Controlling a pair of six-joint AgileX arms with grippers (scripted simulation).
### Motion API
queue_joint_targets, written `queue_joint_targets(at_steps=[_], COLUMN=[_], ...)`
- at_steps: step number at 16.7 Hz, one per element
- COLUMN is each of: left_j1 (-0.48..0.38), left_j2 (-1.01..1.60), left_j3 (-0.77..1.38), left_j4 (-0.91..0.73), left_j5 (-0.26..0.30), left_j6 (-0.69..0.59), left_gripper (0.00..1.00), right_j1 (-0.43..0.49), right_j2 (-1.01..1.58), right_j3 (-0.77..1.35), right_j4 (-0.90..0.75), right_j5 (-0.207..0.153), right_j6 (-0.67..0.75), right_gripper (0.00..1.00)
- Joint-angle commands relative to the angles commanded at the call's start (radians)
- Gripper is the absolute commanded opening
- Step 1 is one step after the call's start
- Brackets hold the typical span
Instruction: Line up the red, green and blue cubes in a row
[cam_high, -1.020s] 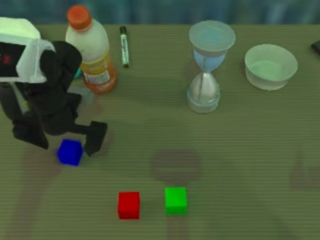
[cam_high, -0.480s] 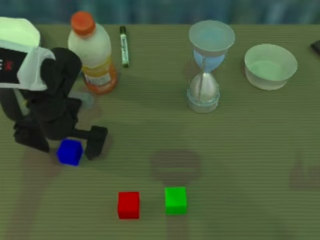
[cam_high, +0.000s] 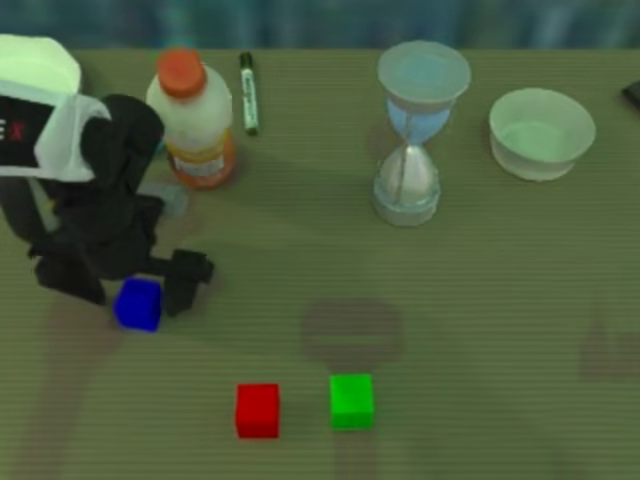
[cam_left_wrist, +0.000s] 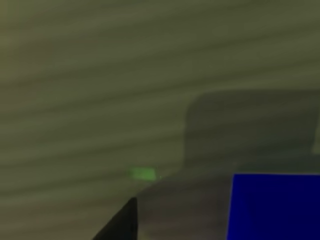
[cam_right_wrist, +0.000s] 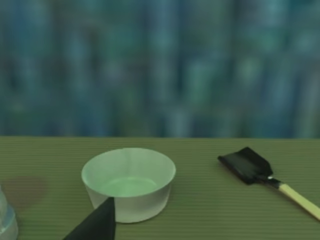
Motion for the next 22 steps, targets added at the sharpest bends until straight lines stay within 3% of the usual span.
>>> queue_joint_targets(at_steps=[4, 5, 15, 22], left_j1=[0.000, 0.000, -0.002, 0.016], left_j2=[0.000, 0.000, -0.049, -0.157], left_j3=[0.000, 0.000, 0.027, 0.145], left_j4=[0.000, 0.000, -0.037, -0.266], left_j5=[0.000, 0.000, 0.000, -0.002], left_j6=[0.000, 0.000, 0.004, 0.000], left_gripper=[0.02, 0.00, 0.00, 0.00], right_j1=[0.000, 0.000, 0.000, 0.000], right_j2=[0.000, 0.000, 0.000, 0.000], right_j3=[0.000, 0.000, 0.000, 0.000], right_j4=[0.000, 0.000, 0.000, 0.000], right_j5=[0.000, 0.000, 0.000, 0.000], right_j6=[0.000, 0.000, 0.000, 0.000], right_gripper=[1.00, 1.00, 1.00, 1.00])
